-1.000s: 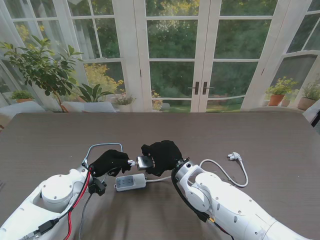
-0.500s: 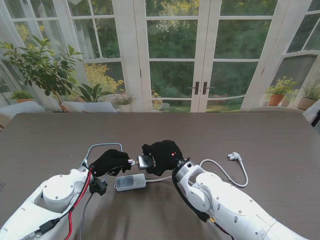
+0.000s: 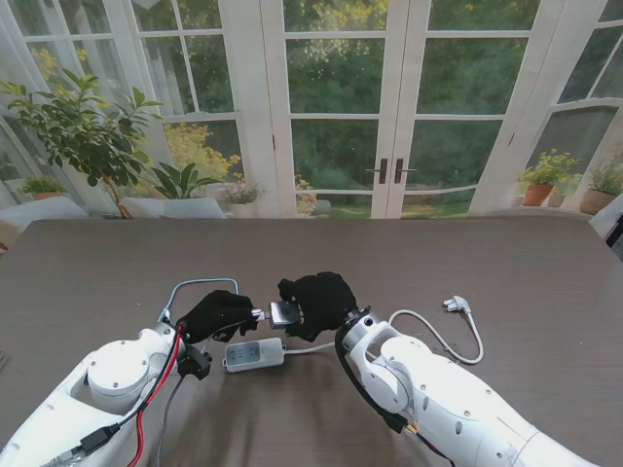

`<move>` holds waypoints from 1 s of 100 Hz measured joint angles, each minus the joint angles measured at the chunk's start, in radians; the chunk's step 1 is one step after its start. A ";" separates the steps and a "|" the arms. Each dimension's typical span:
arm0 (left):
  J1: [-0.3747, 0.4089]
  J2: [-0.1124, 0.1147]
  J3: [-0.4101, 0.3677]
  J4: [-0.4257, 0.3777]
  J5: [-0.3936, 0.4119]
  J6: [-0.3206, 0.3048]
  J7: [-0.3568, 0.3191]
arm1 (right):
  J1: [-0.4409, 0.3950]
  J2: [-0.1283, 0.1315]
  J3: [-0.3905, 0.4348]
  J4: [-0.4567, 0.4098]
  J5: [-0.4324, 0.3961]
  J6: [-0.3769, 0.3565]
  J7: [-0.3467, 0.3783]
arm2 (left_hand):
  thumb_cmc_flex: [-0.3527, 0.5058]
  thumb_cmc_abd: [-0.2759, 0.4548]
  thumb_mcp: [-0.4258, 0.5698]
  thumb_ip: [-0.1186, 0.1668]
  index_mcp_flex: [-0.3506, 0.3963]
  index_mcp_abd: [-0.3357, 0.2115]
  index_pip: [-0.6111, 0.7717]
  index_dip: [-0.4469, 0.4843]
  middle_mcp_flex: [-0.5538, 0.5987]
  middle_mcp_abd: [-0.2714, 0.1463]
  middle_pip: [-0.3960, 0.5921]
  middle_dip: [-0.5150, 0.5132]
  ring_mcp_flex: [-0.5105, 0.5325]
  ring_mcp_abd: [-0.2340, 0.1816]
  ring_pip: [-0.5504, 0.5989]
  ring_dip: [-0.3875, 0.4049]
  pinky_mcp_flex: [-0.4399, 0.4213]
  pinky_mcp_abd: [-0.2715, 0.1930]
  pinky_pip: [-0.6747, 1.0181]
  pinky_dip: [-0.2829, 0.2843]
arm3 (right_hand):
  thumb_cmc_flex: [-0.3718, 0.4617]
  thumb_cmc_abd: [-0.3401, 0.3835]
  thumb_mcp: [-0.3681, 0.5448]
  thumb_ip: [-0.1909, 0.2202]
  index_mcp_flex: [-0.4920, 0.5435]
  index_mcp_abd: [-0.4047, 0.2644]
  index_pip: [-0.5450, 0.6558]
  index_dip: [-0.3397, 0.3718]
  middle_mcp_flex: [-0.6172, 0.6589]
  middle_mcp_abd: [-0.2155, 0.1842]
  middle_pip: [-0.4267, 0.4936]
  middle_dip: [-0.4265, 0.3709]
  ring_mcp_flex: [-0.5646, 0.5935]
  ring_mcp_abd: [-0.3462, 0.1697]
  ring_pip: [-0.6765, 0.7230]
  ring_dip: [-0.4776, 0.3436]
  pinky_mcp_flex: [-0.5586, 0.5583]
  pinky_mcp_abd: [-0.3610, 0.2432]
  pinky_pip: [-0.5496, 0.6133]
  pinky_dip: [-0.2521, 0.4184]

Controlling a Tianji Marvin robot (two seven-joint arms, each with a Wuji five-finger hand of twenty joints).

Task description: Set up the charging station

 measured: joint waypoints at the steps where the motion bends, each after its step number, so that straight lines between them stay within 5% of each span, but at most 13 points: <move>1: 0.000 0.000 0.000 0.000 0.000 0.000 0.000 | 0.000 0.000 0.000 0.000 0.000 0.001 0.000 | 0.000 0.000 0.000 0.000 0.000 0.000 0.000 0.000 0.000 0.000 0.000 0.000 0.000 0.000 0.000 0.000 0.000 0.000 0.000 0.000 | 0.000 0.000 0.000 0.000 0.000 0.000 0.000 0.000 0.000 0.000 0.000 0.000 0.000 0.000 0.004 0.000 0.000 0.000 0.000 0.000; 68: 0.003 -0.014 0.010 -0.009 0.040 0.028 0.085 | -0.008 0.011 -0.007 -0.060 -0.027 0.080 0.054 | -0.001 0.001 0.000 0.000 0.001 0.000 -0.002 0.000 0.001 0.000 -0.001 -0.009 0.000 0.000 0.000 0.000 0.001 0.000 0.000 0.023 | 0.017 0.001 -0.007 0.000 0.000 0.024 0.000 0.001 0.000 0.012 0.002 0.006 0.000 0.000 0.017 0.002 0.000 0.000 0.000 0.000; 100: 0.000 -0.014 0.012 -0.008 0.034 0.034 0.070 | -0.012 0.016 -0.012 -0.084 -0.042 0.123 0.070 | -0.001 0.002 -0.001 0.000 0.001 0.000 -0.003 0.000 0.001 0.000 -0.001 -0.009 0.000 0.000 0.001 0.000 0.001 0.000 0.000 0.025 | 0.017 0.002 -0.008 0.000 0.000 0.024 0.000 0.009 0.000 0.013 0.010 0.012 0.000 0.000 0.019 0.002 0.000 0.000 0.000 0.000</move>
